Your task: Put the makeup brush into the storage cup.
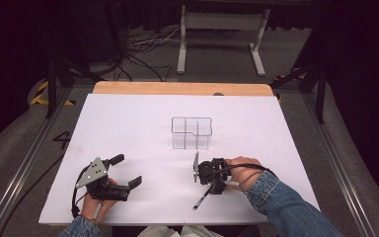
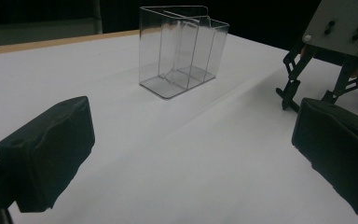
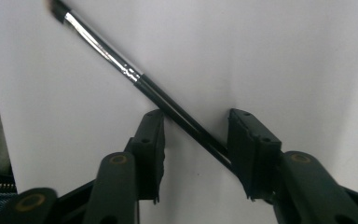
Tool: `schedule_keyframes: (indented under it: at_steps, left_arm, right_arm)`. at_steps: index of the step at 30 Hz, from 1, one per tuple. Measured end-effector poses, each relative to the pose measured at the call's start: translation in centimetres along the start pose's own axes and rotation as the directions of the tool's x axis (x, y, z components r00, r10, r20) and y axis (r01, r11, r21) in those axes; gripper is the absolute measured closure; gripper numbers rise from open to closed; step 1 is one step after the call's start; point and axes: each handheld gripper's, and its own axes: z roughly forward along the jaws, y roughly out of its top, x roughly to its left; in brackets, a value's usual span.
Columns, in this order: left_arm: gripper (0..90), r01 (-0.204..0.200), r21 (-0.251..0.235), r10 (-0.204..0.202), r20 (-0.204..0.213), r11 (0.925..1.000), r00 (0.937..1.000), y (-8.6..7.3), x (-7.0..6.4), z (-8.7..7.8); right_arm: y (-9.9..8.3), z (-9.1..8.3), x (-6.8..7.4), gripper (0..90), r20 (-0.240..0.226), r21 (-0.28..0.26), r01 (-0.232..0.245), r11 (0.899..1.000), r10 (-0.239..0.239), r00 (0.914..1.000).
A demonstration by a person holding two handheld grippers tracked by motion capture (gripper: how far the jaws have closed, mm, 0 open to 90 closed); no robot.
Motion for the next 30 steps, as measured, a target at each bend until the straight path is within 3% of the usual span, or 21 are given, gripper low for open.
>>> schedule_keyframes:
  at_steps: [11, 21, 30]
  left_arm:
    - [0.0, 0.002, 0.002, -0.002, -0.001, 1.0000, 1.0000, 0.0, -0.1, 0.1]
    - [0.0, 0.007, 0.010, -0.007, 0.000, 0.9999, 1.0000, 0.0, 0.0, 0.1]
    - [0.0, 0.005, 0.013, -0.005, -0.002, 0.9999, 1.0000, 0.0, 0.0, 0.1]
  right_arm:
    - [0.2, -0.1, 0.5, 83.4, -0.009, 0.020, 0.034, 0.999, -0.034, 0.9994]
    - [0.3, -0.1, 0.7, 84.2, -0.004, 0.024, 0.039, 0.999, -0.039, 0.9992]
    - [0.0, -1.7, 0.8, 84.4, 0.030, -0.046, 0.027, 0.999, -0.025, 0.9992]
